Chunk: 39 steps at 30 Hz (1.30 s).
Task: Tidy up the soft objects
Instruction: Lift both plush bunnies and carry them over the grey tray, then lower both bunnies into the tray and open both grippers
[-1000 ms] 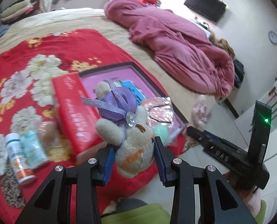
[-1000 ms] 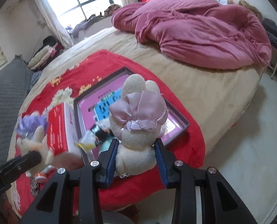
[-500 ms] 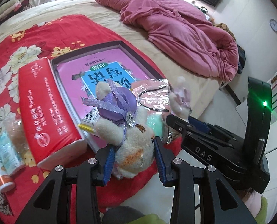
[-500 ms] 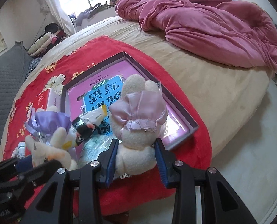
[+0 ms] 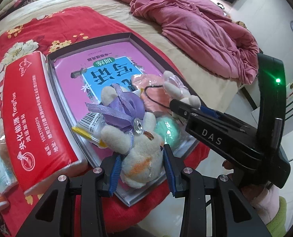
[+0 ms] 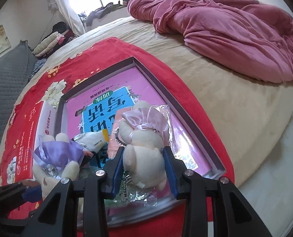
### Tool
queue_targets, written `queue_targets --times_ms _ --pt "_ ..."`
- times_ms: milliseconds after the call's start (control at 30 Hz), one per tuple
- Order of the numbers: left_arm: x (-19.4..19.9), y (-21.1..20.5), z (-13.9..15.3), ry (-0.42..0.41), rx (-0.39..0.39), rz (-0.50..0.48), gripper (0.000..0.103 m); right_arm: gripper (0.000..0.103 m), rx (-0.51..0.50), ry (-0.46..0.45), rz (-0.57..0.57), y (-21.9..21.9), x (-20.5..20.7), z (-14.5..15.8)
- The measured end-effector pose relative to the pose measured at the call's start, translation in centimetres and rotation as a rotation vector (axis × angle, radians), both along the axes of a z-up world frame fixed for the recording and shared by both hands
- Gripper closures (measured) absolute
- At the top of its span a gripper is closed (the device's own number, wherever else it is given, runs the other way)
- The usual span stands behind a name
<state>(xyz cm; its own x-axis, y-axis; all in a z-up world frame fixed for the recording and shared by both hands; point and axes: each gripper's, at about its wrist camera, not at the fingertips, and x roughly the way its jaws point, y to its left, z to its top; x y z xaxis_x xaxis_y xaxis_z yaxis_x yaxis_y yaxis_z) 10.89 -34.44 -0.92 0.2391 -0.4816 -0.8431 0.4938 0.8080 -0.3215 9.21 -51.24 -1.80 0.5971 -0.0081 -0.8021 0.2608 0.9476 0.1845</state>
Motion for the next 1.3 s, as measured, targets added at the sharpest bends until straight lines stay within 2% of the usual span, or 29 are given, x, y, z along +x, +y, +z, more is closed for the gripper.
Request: queue_targets --times_ms 733,900,1300 --pt "0.4 -0.2 -0.4 0.003 0.006 0.007 0.062 0.061 -0.017 -0.011 0.047 0.9 0.1 0.9" --pt "0.4 -0.2 -0.4 0.003 0.004 0.007 0.062 0.055 -0.013 -0.018 0.038 0.7 -0.2 1.2" --pt "0.4 -0.2 -0.5 -0.002 0.030 0.017 0.061 0.053 -0.008 -0.028 0.002 0.1 -1.3 1.7"
